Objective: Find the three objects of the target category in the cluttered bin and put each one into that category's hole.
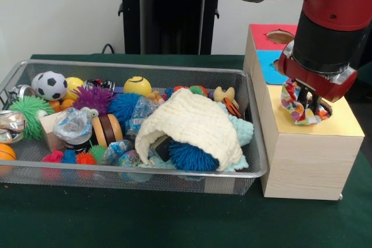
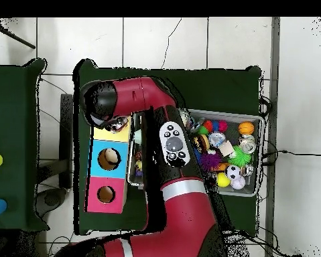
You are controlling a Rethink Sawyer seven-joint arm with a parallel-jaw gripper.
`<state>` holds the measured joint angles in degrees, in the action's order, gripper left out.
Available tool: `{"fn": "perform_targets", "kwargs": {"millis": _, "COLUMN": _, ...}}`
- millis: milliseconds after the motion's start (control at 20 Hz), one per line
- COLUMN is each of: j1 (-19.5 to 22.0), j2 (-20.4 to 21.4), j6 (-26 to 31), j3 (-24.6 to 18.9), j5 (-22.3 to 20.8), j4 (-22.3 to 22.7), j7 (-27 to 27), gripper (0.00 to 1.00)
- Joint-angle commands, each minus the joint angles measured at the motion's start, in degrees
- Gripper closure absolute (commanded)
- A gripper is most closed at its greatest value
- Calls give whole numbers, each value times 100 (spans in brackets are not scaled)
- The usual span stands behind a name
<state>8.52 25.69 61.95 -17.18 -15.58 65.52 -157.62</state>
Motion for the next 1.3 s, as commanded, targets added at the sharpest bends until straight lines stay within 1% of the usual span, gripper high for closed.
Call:
{"fn": "perform_targets", "kwargs": {"millis": 50, "j1": 632, "j2": 493, "j6": 663, "j3": -136, "j5": -35, "j4": -941, "j7": 1214, "gripper": 100}}
{"fn": "perform_targets", "kwargs": {"millis": 200, "j1": 575, "j2": 495, "j6": 1011, "j3": -104, "j5": -153, "j4": -1135, "j7": 1178, "gripper": 100}}
{"fn": "perform_targets", "kwargs": {"millis": 300, "j1": 555, "j2": 527, "j6": 1085, "j3": -98, "j5": -216, "j4": -1174, "j7": 1152, "gripper": 100}}
{"fn": "perform_targets", "kwargs": {"millis": 600, "j1": 588, "j2": 584, "j6": 771, "j3": -102, "j5": -211, "j4": -893, "j7": 1076, "gripper": 100}}
{"fn": "perform_targets", "kwargs": {"millis": 650, "j1": 586, "j2": 588, "j6": 780, "j3": -102, "j5": -241, "j4": -880, "j7": 1116, "gripper": 0}}
{"fn": "perform_targets", "kwargs": {"millis": 750, "j1": 607, "j2": 575, "j6": 865, "j3": -122, "j5": -180, "j4": -876, "j7": 1093, "gripper": 0}}
{"fn": "perform_targets", "kwargs": {"millis": 850, "j1": 560, "j2": 588, "j6": 952, "j3": -70, "j5": -283, "j4": -894, "j7": 1131, "gripper": 0}}
{"fn": "perform_targets", "kwargs": {"millis": 950, "j1": 570, "j2": 593, "j6": 996, "j3": -79, "j5": -232, "j4": -851, "j7": 1047, "gripper": 0}}
{"fn": "perform_targets", "kwargs": {"millis": 1000, "j1": 585, "j2": 606, "j6": 948, "j3": -94, "j5": -218, "j4": -800, "j7": 1051, "gripper": 0}}
{"fn": "perform_targets", "kwargs": {"millis": 1050, "j1": 602, "j2": 550, "j6": 940, "j3": -109, "j5": -239, "j4": -862, "j7": 1076, "gripper": 0}}
{"fn": "perform_targets", "kwargs": {"millis": 1100, "j1": 612, "j2": 534, "j6": 839, "j3": -111, "j5": -196, "j4": -814, "j7": 966, "gripper": 0}}
{"fn": "perform_targets", "kwargs": {"millis": 1200, "j1": 496, "j2": 668, "j6": 267, "j3": -34, "j5": -137, "j4": -43, "j7": 605, "gripper": 0}}
{"fn": "perform_targets", "kwargs": {"millis": 1300, "j1": 476, "j2": 700, "j6": 372, "j3": -49, "j5": -195, "j4": -133, "j7": 743, "gripper": 0}}
